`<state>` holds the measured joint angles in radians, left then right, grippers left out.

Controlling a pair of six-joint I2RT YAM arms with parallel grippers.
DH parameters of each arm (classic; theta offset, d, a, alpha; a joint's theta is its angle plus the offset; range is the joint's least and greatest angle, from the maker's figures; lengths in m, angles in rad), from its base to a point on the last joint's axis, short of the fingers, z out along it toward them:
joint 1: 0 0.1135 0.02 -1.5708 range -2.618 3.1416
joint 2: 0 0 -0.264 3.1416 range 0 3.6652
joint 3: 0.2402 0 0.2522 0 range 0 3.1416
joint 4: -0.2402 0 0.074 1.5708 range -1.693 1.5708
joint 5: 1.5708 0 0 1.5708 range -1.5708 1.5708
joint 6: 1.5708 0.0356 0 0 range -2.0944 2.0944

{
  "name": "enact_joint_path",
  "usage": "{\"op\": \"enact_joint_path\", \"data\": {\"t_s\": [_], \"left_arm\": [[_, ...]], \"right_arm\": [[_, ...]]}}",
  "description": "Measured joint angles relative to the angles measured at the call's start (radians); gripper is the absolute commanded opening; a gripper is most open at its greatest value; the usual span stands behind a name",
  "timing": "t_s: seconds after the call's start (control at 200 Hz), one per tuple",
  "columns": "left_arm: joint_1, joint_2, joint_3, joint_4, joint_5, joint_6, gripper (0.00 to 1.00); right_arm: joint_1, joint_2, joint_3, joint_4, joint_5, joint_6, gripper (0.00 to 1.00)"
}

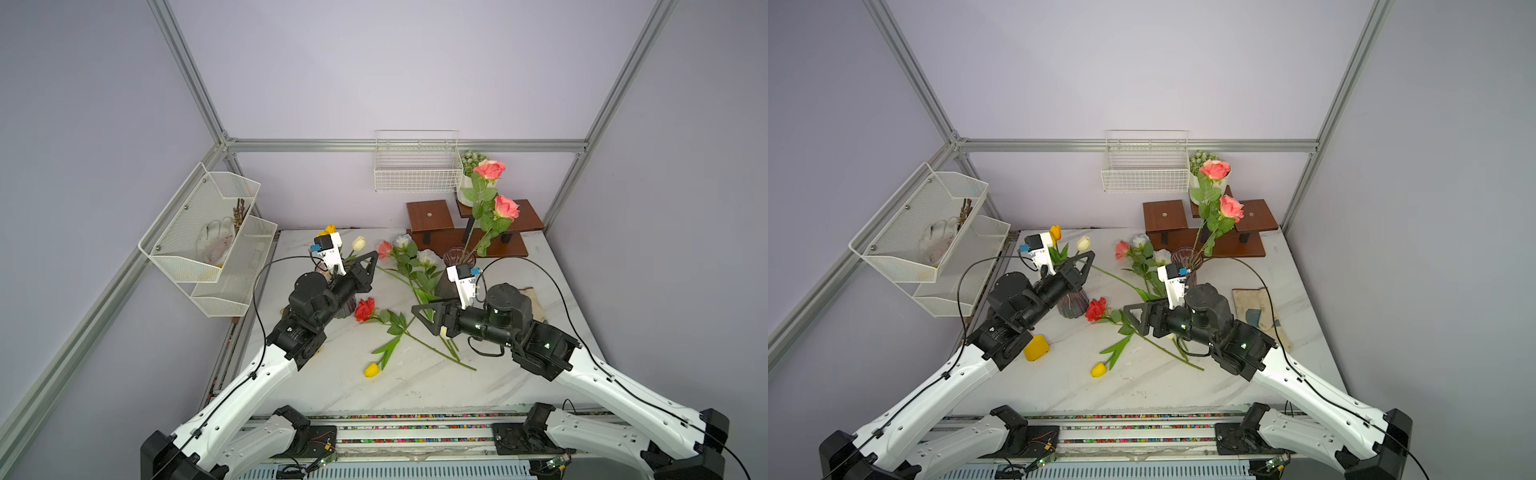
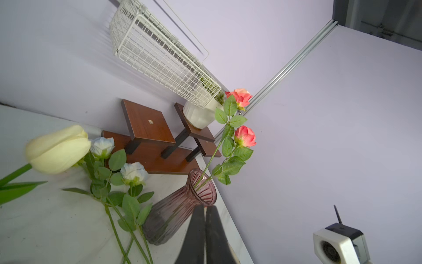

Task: Arrange the flowers in different vases according to their variety
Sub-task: Pick up the flower at the center of the board.

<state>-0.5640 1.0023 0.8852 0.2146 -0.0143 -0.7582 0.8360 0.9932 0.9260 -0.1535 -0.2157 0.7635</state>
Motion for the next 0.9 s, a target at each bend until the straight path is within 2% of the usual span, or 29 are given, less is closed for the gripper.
{"op": "enact_joint_path", "data": {"t_s": [0.155,0.32,0.5,0.65,0.665,0.825,0.9], "left_arm": [[-0.070,0.000,-0.070,0.171,-0.119,0.076,0.00],[-0.114,-0.006,-0.178,0.311,-0.182,0.126,0.00],[-0.140,-0.058,-0.291,0.444,-0.210,0.159,0.00],[-0.145,-0.115,-0.364,0.548,-0.224,0.173,0.00],[-0.145,-0.122,-0.372,0.557,-0.226,0.174,0.00],[-0.146,-0.183,-0.428,0.605,-0.234,0.176,0.00],[-0.146,-0.213,-0.453,0.615,-0.238,0.176,0.00]], "right_arm": [[0.000,0.057,-0.116,0.227,-0.031,0.310,0.83],[0.000,0.138,-0.156,0.423,-0.010,0.575,0.82],[0.000,0.218,-0.150,0.595,0.047,0.786,0.78],[0.001,0.298,-0.120,0.656,0.086,0.898,0.68],[0.001,0.309,-0.115,0.660,0.092,0.911,0.61],[0.002,0.352,-0.099,0.684,0.129,0.969,0.38],[0.002,0.362,-0.095,0.695,0.148,0.985,0.20]]}}
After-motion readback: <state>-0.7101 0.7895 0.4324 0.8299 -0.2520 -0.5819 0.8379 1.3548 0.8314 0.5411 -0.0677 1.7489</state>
